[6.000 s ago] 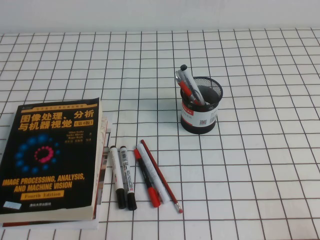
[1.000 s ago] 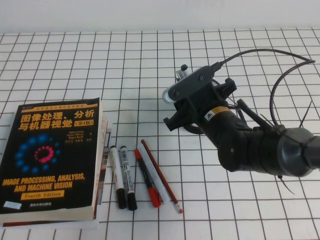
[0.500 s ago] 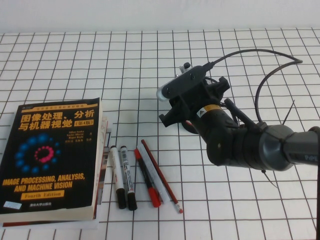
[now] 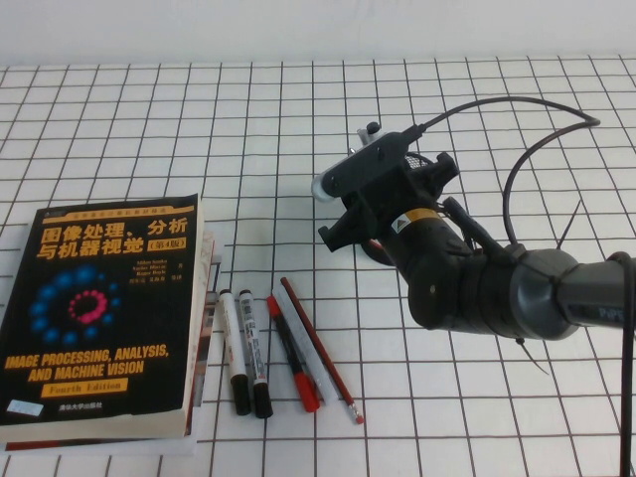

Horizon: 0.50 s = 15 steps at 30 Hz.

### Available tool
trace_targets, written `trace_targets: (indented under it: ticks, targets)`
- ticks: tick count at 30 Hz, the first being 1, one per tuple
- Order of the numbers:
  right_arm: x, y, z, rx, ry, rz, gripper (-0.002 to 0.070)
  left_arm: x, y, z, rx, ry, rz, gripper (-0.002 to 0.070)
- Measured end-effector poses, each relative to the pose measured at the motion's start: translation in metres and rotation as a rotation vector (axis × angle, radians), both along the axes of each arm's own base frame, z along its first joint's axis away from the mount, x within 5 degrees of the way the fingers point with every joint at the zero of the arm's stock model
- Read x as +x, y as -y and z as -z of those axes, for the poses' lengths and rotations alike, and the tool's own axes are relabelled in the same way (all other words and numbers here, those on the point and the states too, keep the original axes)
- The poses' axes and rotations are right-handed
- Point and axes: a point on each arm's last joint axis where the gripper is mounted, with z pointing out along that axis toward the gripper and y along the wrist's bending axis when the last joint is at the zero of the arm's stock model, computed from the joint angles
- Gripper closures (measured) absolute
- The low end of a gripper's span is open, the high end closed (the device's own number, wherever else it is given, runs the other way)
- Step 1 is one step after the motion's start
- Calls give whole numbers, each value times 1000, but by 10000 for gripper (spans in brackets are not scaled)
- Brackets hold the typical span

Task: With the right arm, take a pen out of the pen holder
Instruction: 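Take a marker out of the pen holder and lay it on the table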

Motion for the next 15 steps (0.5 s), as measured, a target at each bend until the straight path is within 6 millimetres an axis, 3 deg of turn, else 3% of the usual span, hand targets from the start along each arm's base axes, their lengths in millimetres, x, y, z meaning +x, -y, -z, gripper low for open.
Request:
trace_targets:
  ticks: [10,15]
  targets:
    - [1,1,-1,6,12,10,559,0,0,0,0,0,0,679]
    - [1,1,-2,9,14,13,561,0,0,0,0,0,0,679]
